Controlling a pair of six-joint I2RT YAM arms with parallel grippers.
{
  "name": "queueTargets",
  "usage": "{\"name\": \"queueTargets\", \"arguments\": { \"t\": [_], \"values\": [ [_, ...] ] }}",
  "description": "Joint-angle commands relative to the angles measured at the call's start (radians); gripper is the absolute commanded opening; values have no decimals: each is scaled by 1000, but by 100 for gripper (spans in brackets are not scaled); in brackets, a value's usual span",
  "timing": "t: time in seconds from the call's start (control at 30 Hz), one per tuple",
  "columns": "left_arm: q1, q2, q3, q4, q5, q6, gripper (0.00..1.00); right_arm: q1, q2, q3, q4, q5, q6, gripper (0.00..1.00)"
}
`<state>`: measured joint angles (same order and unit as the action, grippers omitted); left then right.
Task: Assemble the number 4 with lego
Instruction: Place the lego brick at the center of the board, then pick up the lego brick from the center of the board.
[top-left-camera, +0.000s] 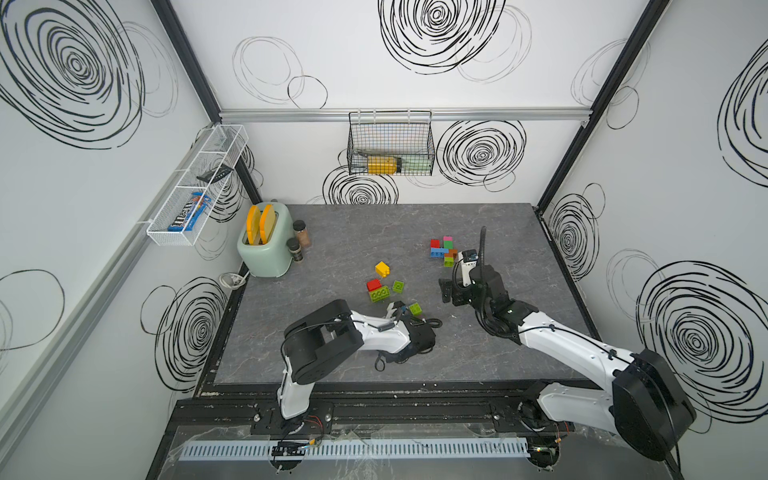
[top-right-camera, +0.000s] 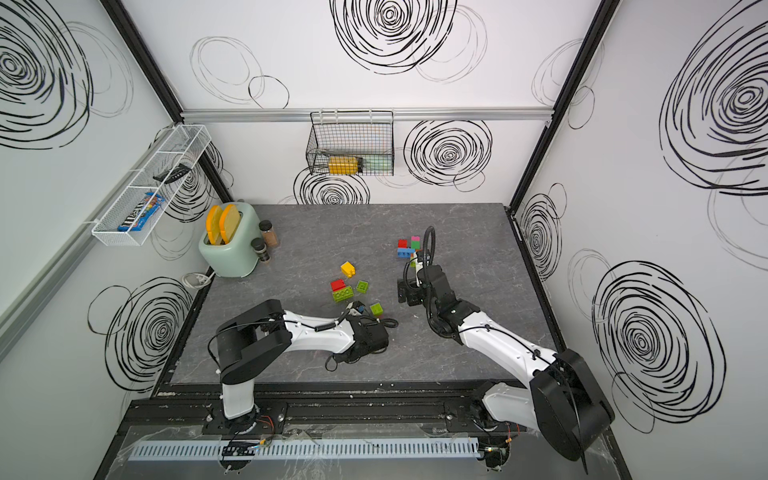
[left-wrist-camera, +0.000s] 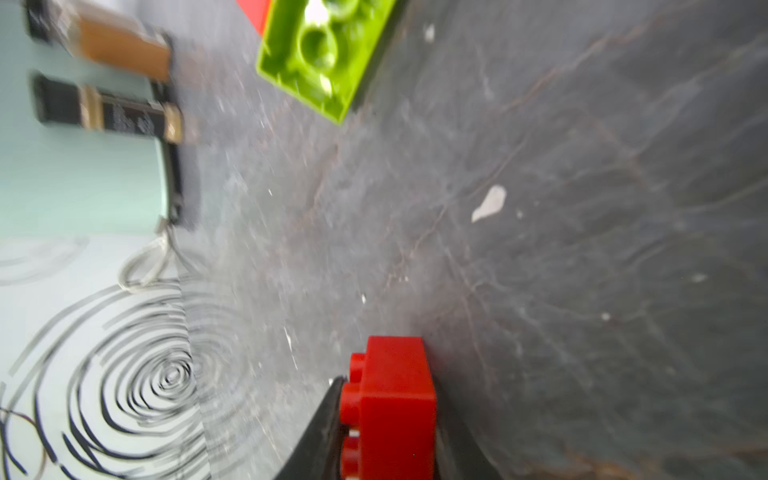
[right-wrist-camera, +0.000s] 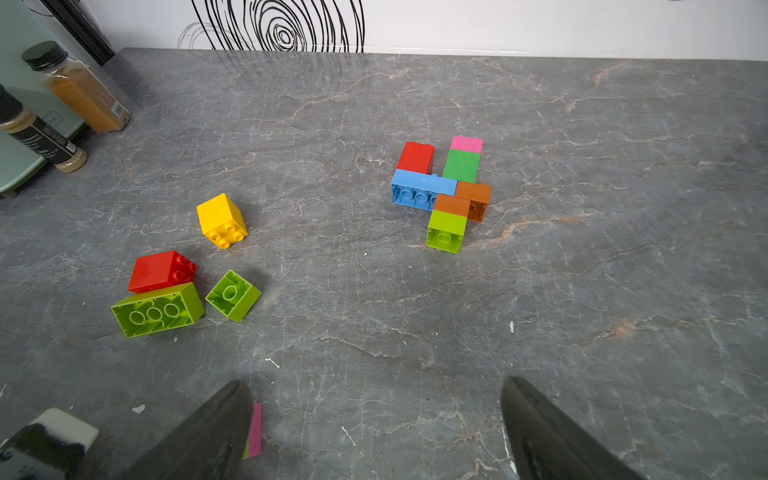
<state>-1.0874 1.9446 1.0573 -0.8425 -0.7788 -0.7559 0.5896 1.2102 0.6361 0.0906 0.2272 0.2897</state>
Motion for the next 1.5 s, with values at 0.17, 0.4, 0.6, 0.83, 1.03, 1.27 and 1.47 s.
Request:
{"name": "queueTargets", "arguments": {
  "t": [0.17,0.4,0.6,0.83,1.03,1.27,1.47],
  "values": [
    [-41,19,57,-7,84,14,38,-6,3,17,-17,28,4,98],
    [-50,-37,105,-3,121,54,52,-9,-17,10,-36,127,56,97],
    [11,-193,65,124,234,114,73,-11,-70,-68,75,-22,1,98],
    [191,-449,-96,361,409,148,91,45,-34,-68,147,-353,-50,97],
    [424,-665,-257,545,565,126,96,279,93,-8,127,-393,-301,91],
    [692,-855,-380,579,672,117,96,433,352,167,8,-373,-324,84],
    [836,-967,-454,583,730,98,96,473,515,301,-79,-288,-295,82]
  ]
}}
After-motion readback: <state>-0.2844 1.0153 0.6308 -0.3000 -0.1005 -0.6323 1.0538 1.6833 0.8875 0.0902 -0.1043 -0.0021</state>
